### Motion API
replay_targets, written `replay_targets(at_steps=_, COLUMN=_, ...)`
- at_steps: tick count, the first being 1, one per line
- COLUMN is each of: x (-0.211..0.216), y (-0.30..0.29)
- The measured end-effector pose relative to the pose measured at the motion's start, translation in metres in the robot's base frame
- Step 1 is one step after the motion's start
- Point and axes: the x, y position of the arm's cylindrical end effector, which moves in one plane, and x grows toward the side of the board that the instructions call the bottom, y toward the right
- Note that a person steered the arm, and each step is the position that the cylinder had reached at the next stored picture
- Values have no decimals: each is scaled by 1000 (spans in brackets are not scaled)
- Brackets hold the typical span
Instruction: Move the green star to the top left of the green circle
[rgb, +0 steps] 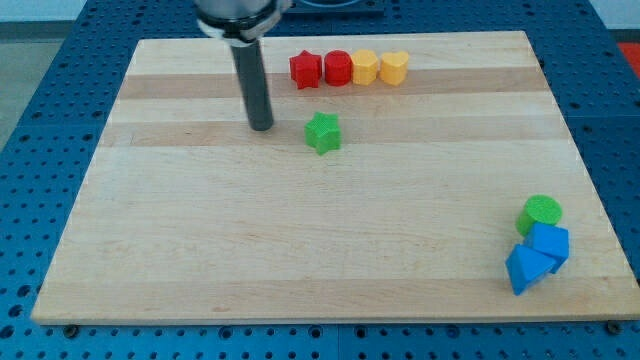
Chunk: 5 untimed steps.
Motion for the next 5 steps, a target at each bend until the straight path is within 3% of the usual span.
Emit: replay_targets(at_steps=5, x=80, y=171)
